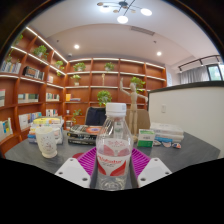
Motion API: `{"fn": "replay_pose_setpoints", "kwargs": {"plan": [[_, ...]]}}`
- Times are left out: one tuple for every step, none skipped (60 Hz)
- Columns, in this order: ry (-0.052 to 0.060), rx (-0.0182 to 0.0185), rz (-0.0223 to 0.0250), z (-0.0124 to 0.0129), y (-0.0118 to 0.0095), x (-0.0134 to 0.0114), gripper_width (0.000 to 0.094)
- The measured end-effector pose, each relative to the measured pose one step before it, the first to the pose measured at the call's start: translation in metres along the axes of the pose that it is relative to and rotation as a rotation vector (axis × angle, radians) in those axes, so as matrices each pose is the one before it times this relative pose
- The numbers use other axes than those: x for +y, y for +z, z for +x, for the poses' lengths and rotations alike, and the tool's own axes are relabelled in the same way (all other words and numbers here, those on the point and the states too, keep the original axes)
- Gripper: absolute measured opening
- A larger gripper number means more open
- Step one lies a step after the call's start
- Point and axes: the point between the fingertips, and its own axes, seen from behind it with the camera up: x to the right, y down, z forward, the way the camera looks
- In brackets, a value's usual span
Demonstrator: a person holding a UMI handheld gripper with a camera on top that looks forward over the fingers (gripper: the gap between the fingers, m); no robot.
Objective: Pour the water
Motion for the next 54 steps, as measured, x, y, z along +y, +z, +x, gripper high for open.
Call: {"fn": "replay_pose_setpoints", "kwargs": {"plan": [[-0.0032, 0.00852, 0.00085, 0.00098, 0.0, -0.00016, 0.0484], [-0.0045, 0.00656, 0.00046, 0.00101, -0.0002, -0.00014, 0.0476], [-0.0054, 0.00377, 0.00366, 0.00002, 0.00023, -0.00069, 0.0475], [-0.0048, -0.00053, 0.0042, -0.00105, 0.00052, -0.00048, 0.0437], [-0.0018, -0.00237, 0.00343, -0.00146, 0.00008, -0.00043, 0.0434], [-0.003, -0.00064, 0.00611, -0.00077, 0.00014, -0.00068, 0.043], [-0.0036, -0.00225, 0.00176, 0.00095, 0.00093, -0.00159, 0.0384], [-0.0032, -0.00175, 0.00649, -0.00146, -0.00109, 0.00156, 0.0383], [-0.0051, -0.00446, 0.00591, -0.00101, 0.00011, -0.00083, 0.0371], [-0.0035, -0.00366, 0.00083, -0.00085, 0.00014, 0.00032, 0.0356], [0.0027, -0.001, 0.0015, -0.00012, -0.00007, 0.0001, 0.0357], [0.0019, -0.00042, 0.00227, 0.0002, -0.00017, -0.00044, 0.0355], [-0.0009, -0.00135, -0.00113, 0.00022, 0.00001, 0.00046, 0.0355], [-0.002, -0.00376, -0.00134, 0.00009, 0.00102, -0.00011, 0.0355], [-0.0004, -0.00102, 0.00049, -0.00094, -0.00051, -0.0009, 0.0355], [0.0038, 0.00149, -0.00064, -0.00144, -0.00005, 0.00143, 0.0355], [0.0046, 0.0002, -0.00087, 0.00044, 0.00002, 0.00035, 0.0355], [0.0009, 0.00114, -0.001, 0.00025, 0.00027, 0.00001, 0.0355], [-0.0012, -0.00056, -0.0017, -0.00024, -0.0001, 0.00026, 0.0355], [-0.001, -0.0022, -0.00072, -0.00037, -0.00004, 0.00008, 0.0355], [0.0005, -0.00186, -0.00132, -0.0003, -0.00002, 0.0003, 0.0355], [0.0015, -0.00109, -0.00143, 0.00034, 0.00095, 0.00023, 0.0355], [-0.0004, 0.00011, -0.00112, -0.00049, -0.00036, 0.00013, 0.0355], [-0.0041, -0.00168, -0.00123, -0.00079, -0.00031, 0.00005, 0.0354], [-0.0074, -0.00471, -0.00098, -0.00152, 0.00039, -0.00031, 0.0354], [-0.0116, -0.0083, -0.00353, 0.00022, 0.00147, -0.00179, 0.0354], [-0.0126, -0.00542, -0.00383, -0.00165, 0.00134, -0.00025, 0.0354], [-0.0145, -0.00449, -0.00461, -0.00155, 0.00119, -0.0005, 0.0354], [-0.0184, -0.0044, -0.00506, -0.00209, 0.00139, -0.00075, 0.0354], [-0.0205, -0.00746, -0.00272, -0.00213, 0.00114, -0.00082, 0.0355], [-0.0273, -0.00764, -0.00166, -0.00339, 0.00128, -0.00237, 0.0355], [-0.0323, -0.00865, 0.00086, -0.00398, 0.00145, -0.00316, 0.0354], [-0.0377, -0.00857, 0.00359, -0.00443, 0.00081, -0.00199, 0.0354], [-0.0446, 0.00025, 0.00149, -0.00523, 0.00296, -0.00483, 0.0355], [-0.0474, -0.00251, 0.00308, -0.00236, 0.00245, -0.00461, 0.0355], [-0.051, 0.00025, 0.00468, -0.00248, 0.00251, -0.0049, 0.0354], [-0.0528, 0.003, 0.0066, -0.00152, 0.00286, -0.00581, 0.0354], [-0.0516, -0.0008, 0.01121, 0.00029, 0.00299, -0.00564, 0.0355], [-0.058, 0.00499, 0.00851, -0.00198, 0.00388, -0.00614, 0.0354], [-0.0616, 0.00473, 0.00636, -0.00146, 0.00374, -0.00512, 0.0354], [-0.0623, 0.00037, 0.00669, 0.00087, 0.00386, -0.00335, 0.0354], [-0.0632, 0.01246, 0.00125, -0.00848, 0.00586, -0.00618, 0.0355], [-0.061, 0.00294, 0.00487, -0.00231, 0.00469, -0.00536, 0.0354], [-0.0576, 0.00225, 0.0064, -0.0026, 0.00477, -0.00547, 0.0355], [-0.055, 0.00124, 0.00613, -0.00257, 0.00463, -0.00535, 0.0355], [-0.056, -0.00589, 0.00874, 0.00255, 0.00248, -0.00338, 0.0355], [-0.0551, 0.00578, -0.00068, -0.00627, 0.00612, -0.00605, 0.0355], [-0.0594, -0.00052, -0.0006, -0.00186, 0.00436, -0.00306, 0.0353], [-0.06, -0.00439, 0.00269, 0.00332, 0.00222, -0.0007, 0.0352], [-0.0534, 0.00005, 0.00558, 0.00162, 0.00358, -0.00019, 0.0354], [-0.0479, 0.00667, 0.00086, -0.00162, 0.00199, -0.00754, 0.0354], [-0.048, 0.00173, 0.00436, -0.00042, 0.00344, -0.00406, 0.0353], [-0.0482, 0.00095, 0.00418, -0.00067, 0.00396, -0.00376, 0.0352], [-0.0457, 0.00143, 0.00397, -0.00027, 0.0033, -0.00346, 0.0352]]}}
